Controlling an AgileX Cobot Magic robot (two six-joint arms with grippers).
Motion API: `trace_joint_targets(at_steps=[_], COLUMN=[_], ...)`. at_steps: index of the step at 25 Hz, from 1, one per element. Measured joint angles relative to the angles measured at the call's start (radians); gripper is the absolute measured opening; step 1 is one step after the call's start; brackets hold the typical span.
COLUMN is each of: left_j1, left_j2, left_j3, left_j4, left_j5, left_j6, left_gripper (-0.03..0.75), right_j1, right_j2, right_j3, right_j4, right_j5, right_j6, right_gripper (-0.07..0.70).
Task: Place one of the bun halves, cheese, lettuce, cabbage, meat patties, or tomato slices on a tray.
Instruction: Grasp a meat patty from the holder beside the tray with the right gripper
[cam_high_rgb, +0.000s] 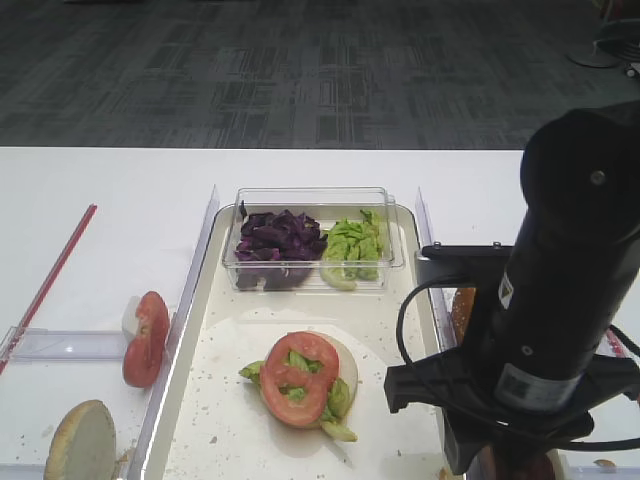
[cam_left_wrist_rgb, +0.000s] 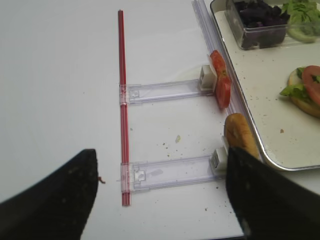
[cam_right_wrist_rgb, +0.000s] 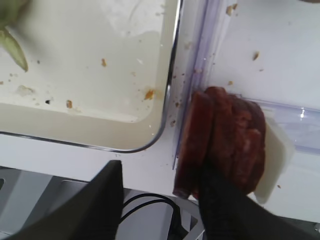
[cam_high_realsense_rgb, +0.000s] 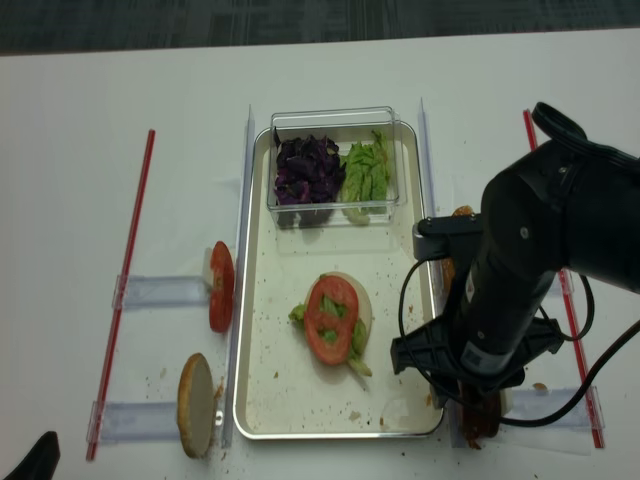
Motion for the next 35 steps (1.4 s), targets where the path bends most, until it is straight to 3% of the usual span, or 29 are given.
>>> trace_joint_targets(at_steps=[20, 35], left_j1=[0.000, 0.000], left_j2=[0.000, 0.000], left_j3=[0.000, 0.000], left_j4=[0.000, 0.000], left_j5=[0.000, 0.000], left_j6=[0.000, 0.000], left_gripper=[0.493, 0.493], right_j1=[0.000, 0.000], right_j2=[0.044, 0.044], right_j3=[0.000, 0.000], right_j4=[-0.010, -0.068], right_j5=[-0.010, -0.006], right_j6=[0.016, 0.043], right_gripper=[0.370, 0.197])
